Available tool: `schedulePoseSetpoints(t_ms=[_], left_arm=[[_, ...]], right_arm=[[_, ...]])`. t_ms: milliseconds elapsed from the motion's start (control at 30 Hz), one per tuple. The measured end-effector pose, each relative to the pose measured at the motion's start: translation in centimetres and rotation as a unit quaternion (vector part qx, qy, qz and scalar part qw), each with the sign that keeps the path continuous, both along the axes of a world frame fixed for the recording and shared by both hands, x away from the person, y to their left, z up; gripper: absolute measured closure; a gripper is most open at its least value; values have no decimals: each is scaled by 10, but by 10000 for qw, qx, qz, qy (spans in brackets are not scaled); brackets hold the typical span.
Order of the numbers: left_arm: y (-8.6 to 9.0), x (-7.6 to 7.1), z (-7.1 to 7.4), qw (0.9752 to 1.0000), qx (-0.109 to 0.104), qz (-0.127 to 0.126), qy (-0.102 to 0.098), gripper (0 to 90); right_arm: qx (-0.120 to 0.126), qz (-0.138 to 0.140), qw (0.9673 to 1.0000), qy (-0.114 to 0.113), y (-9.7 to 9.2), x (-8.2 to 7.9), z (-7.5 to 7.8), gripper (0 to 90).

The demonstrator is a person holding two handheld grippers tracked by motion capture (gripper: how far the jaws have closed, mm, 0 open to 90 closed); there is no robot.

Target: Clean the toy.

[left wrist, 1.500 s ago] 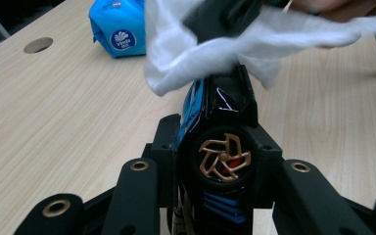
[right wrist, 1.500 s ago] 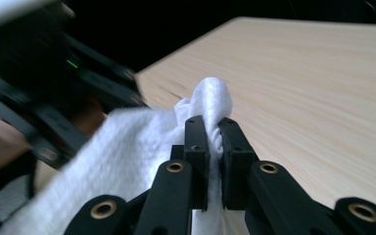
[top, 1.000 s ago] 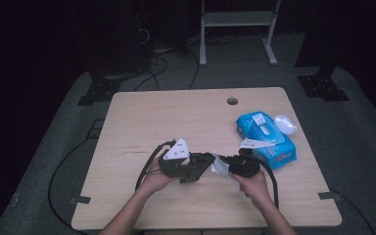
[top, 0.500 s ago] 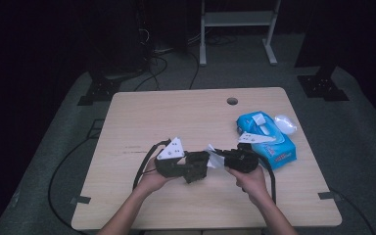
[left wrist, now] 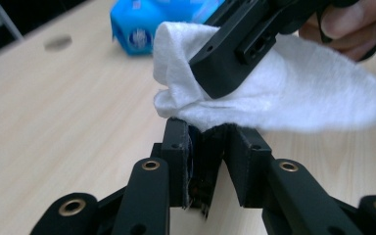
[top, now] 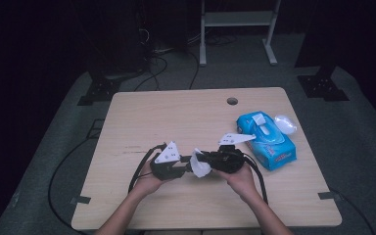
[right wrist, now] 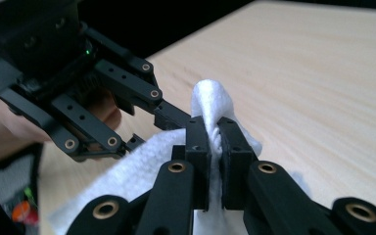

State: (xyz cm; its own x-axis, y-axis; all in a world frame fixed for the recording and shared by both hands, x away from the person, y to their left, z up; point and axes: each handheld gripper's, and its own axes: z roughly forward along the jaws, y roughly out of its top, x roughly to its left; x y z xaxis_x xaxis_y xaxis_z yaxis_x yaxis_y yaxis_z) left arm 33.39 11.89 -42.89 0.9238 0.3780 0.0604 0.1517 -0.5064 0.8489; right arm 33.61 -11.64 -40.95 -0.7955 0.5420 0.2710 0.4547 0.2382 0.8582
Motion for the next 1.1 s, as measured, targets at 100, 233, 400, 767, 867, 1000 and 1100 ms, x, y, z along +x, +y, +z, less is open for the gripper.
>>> schedulePoseSetpoints(t_ms=[100, 233, 400, 767, 867, 1000, 1100], left_arm=[[3, 4, -16, 9994, -91, -66, 331, 795], [-1, 6, -18, 9995, 4, -65, 319, 730], [-10, 9, -19, 9991, 58, -91, 418, 618], [-47, 21, -13, 9974, 514, -358, 365, 467], [-51, 20, -16, 9963, 675, -449, 270, 595], [-50, 19, -16, 9960, 672, -534, 240, 650], [-48, 18, -17, 9960, 653, -559, 235, 653]], right_arm=[[-133, -214, 9997, -30, -5, 7, -4, 841], [-419, -461, 9981, -26, -21, 11, -9, 839], [-626, -594, 9963, -29, -35, 6, -20, 838], [-576, -492, 9959, -499, -28, -7, -20, 838], [-743, -396, 9947, -582, -21, -10, -22, 838], [-833, -539, 9934, -571, -30, -10, -22, 839], [-865, -624, 9927, -564, -41, -11, -22, 839]])
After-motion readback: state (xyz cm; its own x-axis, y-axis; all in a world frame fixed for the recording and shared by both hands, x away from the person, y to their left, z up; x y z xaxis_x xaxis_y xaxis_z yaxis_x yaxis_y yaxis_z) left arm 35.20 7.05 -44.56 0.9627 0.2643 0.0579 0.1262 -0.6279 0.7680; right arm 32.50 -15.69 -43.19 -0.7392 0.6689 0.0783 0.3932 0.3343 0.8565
